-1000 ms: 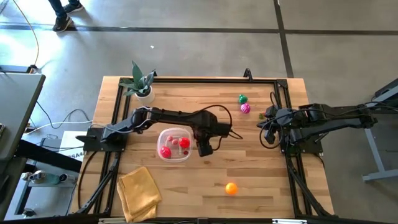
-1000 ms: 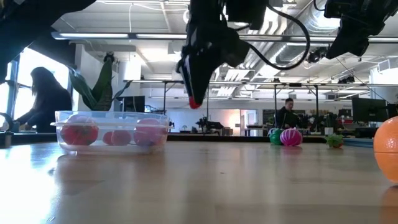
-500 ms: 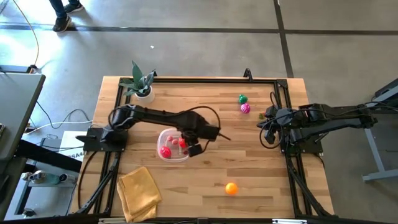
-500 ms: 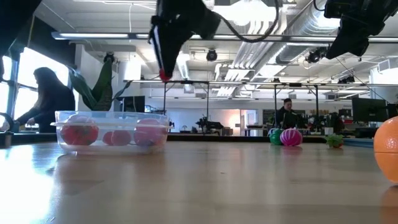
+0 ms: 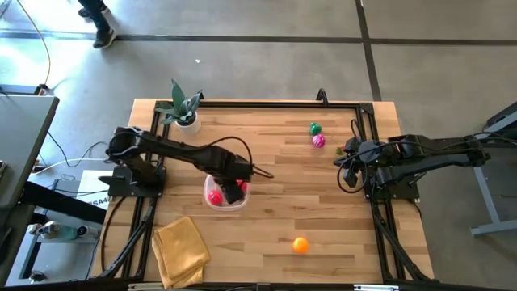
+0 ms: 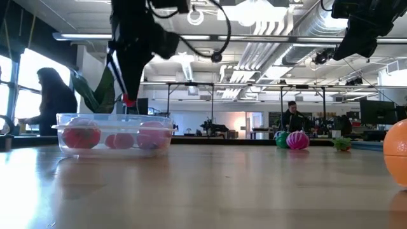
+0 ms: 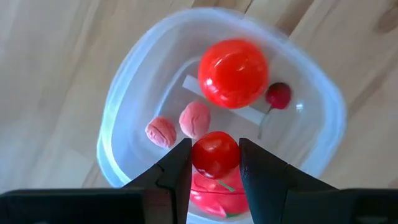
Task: Pick and placing Produce into tupperware
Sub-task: Put the red cherry into the transparent container
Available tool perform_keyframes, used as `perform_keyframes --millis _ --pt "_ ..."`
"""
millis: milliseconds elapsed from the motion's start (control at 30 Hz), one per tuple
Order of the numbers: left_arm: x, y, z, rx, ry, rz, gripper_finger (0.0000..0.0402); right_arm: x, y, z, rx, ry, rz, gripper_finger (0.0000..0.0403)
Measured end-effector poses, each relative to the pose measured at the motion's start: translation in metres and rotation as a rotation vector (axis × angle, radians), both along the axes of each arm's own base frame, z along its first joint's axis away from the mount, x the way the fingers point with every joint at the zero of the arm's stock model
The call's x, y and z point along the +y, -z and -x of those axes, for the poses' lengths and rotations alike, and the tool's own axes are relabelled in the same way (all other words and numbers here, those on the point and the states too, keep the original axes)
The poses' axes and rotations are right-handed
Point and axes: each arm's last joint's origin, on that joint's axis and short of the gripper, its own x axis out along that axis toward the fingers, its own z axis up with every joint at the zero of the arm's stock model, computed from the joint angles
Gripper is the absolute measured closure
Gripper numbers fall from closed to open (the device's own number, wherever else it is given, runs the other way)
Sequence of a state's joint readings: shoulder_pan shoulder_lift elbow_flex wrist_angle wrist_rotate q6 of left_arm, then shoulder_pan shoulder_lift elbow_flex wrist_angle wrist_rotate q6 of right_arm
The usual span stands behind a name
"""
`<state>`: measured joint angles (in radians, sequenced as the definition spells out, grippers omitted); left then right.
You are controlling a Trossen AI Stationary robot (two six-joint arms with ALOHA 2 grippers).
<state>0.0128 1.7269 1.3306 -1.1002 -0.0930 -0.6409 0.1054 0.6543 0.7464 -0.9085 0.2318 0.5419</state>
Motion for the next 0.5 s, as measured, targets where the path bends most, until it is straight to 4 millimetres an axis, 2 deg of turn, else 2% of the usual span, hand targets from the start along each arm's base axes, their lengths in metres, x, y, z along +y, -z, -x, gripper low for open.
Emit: perform_keyframes --millis 233,500 --pt "0.013 0.029 0.009 -0.002 -0.032 0.047 0.0291 0.0 0.0 0.0 0.0 0.0 0.0 0.0402" --pt "0.021 0.044 0.013 -0.022 -0.021 0.094 0.0291 0.0 0.0 0.0 0.0 0.0 0.0 0.0402"
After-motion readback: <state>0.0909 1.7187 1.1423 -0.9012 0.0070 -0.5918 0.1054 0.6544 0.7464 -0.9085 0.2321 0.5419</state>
